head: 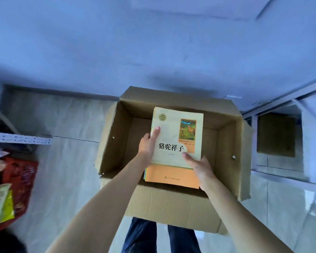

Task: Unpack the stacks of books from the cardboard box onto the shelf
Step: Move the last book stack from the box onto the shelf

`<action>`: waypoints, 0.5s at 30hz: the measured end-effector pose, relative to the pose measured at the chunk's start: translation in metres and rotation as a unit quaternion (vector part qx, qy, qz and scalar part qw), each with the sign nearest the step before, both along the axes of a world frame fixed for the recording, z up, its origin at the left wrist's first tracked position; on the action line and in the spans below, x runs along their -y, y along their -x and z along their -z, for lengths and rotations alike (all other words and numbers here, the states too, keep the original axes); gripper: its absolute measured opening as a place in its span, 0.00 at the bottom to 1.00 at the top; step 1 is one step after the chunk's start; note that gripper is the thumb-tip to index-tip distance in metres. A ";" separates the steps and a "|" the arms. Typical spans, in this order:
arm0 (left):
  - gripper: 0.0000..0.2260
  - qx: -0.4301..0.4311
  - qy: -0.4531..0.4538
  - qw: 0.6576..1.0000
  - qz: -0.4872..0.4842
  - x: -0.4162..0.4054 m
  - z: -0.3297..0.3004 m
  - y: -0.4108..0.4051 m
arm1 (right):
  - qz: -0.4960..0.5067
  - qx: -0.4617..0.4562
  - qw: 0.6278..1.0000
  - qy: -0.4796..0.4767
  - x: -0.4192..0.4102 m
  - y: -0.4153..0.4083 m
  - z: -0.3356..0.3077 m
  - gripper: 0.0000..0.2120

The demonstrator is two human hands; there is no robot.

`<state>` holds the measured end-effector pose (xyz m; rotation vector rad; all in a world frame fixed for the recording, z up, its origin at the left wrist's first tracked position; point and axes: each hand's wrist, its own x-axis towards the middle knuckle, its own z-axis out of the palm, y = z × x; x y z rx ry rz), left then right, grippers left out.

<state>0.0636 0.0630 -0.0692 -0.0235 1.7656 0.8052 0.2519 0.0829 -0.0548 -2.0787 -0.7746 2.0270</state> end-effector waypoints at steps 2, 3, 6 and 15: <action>0.26 -0.008 -0.020 0.999 -0.035 0.009 -0.044 0.016 | -0.030 -0.019 0.999 -0.020 -0.001 0.018 -0.041 0.26; 0.25 -0.014 -0.031 0.998 -0.055 0.015 -0.070 0.026 | -0.047 -0.027 0.998 -0.034 0.000 0.029 -0.065 0.26; 0.27 -0.051 -0.071 0.992 -0.094 0.037 -0.145 0.060 | -0.109 -0.048 0.990 -0.079 0.002 0.068 -0.137 0.26; 0.28 -0.178 -0.162 0.941 -0.236 0.163 -0.354 0.186 | -0.286 -0.174 0.922 -0.194 0.061 0.224 -0.328 0.33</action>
